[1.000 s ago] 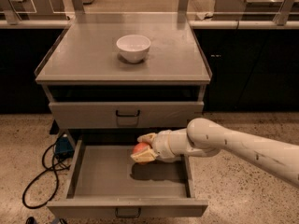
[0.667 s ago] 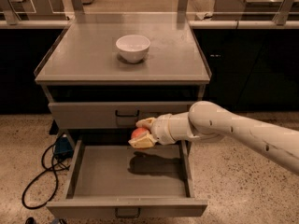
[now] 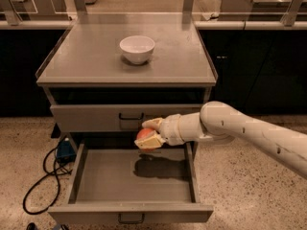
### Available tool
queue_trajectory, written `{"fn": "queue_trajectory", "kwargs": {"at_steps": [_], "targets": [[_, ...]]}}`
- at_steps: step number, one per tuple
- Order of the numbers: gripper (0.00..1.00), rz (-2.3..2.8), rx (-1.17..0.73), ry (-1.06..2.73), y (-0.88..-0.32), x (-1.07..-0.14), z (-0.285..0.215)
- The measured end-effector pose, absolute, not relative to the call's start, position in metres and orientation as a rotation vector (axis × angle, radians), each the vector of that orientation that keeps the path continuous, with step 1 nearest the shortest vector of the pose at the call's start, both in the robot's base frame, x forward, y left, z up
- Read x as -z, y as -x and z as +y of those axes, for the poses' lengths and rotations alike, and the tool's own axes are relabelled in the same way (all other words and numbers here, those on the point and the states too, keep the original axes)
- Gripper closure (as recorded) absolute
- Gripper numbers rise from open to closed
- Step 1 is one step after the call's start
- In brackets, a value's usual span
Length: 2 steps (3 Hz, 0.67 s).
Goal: Pick apple from middle drawer and place on counter
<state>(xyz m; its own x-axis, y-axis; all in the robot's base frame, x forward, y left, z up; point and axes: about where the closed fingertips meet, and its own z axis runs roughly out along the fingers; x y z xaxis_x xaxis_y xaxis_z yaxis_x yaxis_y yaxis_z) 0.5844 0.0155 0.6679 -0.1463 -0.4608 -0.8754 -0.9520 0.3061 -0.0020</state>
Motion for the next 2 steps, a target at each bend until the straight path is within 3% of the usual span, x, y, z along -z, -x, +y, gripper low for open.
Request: {"fn": "queue_trajectory", "kwargs": {"at_steps": [2], "targets": [[1.00,1.659,-0.598,1.291,-0.611,-0.808,0.005]]}}
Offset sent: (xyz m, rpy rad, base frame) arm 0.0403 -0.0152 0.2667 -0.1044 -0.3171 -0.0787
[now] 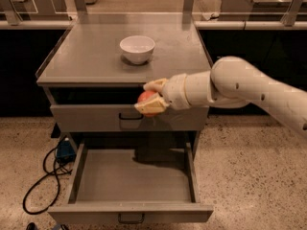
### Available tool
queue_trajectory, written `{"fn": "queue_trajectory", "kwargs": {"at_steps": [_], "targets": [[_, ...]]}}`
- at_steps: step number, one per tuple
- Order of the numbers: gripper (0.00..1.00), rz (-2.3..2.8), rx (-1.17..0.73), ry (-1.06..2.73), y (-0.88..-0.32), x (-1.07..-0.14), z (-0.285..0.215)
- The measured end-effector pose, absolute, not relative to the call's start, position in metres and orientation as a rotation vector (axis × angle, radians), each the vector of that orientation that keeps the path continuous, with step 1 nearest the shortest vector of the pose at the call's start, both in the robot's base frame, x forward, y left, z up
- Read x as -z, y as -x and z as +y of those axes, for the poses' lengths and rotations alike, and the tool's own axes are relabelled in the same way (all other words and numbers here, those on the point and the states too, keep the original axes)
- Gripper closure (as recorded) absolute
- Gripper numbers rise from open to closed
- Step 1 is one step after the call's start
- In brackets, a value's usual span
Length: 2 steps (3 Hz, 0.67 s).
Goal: Pick apple from middle drawer and place on counter
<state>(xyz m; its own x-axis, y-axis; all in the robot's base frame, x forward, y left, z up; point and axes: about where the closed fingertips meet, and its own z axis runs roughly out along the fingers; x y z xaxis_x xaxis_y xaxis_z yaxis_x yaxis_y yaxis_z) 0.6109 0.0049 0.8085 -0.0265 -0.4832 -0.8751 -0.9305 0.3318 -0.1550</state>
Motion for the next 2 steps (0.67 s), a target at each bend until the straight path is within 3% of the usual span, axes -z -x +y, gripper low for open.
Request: {"fn": "queue_trajectory", "kwargs": {"at_steps": [1,2], "targets": [[1.00,1.607,-0.396,1.332,-0.6039,-0.9138,0.0287],[1.00,1.607,-0.397,1.333,-0.6043,-0.9129,0.0286]]}}
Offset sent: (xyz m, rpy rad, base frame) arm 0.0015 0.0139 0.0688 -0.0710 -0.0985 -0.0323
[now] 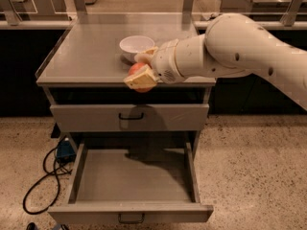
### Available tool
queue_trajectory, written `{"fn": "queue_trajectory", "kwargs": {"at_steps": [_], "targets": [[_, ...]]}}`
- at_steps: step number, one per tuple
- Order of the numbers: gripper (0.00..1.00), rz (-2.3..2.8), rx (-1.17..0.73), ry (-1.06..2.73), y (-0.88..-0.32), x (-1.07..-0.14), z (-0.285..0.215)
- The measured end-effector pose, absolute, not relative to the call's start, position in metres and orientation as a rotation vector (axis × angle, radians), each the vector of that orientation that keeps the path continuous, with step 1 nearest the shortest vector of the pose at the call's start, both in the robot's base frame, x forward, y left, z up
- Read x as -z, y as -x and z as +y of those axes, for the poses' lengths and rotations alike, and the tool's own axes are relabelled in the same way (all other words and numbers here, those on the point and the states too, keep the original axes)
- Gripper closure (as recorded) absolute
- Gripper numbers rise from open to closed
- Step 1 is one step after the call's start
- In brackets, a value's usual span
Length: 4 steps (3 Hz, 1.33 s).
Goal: Pick apple from middle drawer and place on counter
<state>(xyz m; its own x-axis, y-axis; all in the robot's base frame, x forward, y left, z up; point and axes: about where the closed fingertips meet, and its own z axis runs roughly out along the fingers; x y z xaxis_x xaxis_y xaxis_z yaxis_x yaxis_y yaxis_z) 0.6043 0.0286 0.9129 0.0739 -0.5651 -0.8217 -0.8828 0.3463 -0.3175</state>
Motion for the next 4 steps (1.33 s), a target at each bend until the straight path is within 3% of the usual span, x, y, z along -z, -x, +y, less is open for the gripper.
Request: {"fn": "queue_trajectory", "kwargs": {"at_steps": [2,4], "targets": [[1.00,1.595,-0.387,1.309,-0.635,-0.937,-0.003],[1.00,1.693,-0.398,1.256,-0.717,-0.962,-0.062]]}}
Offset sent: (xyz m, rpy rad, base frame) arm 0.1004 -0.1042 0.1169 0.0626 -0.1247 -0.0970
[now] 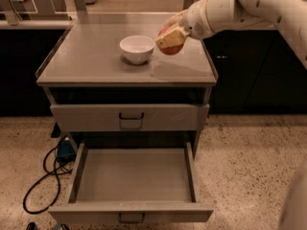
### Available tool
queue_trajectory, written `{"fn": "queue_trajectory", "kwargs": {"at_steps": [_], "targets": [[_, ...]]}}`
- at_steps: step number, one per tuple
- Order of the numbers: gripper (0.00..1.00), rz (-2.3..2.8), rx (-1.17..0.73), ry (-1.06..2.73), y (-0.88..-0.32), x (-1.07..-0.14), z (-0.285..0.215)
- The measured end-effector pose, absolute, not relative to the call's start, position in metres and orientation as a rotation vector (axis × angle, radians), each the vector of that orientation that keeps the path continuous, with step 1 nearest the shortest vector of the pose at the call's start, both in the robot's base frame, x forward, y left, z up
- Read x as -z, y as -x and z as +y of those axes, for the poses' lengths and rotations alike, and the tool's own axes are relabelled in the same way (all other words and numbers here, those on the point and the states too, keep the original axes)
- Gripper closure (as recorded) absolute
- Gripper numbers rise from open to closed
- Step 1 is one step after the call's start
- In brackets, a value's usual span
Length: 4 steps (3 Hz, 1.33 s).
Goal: Pick apple from middle drawer and place on counter
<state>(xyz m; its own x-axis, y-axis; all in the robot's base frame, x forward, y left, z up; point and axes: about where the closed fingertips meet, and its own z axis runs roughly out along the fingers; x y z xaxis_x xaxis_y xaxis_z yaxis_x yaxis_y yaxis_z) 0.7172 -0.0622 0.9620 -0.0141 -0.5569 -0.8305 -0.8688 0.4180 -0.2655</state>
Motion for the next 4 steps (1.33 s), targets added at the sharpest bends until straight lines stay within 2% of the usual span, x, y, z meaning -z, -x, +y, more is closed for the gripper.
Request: {"fn": "queue_trajectory", "kwargs": {"at_steps": [2,4], "targets": [[1.00,1.712,-0.437,1.124,-0.787,-0.979,-0.095],[1.00,1.640,-0.515,0.980,-0.826,-0.968,-0.121]]}}
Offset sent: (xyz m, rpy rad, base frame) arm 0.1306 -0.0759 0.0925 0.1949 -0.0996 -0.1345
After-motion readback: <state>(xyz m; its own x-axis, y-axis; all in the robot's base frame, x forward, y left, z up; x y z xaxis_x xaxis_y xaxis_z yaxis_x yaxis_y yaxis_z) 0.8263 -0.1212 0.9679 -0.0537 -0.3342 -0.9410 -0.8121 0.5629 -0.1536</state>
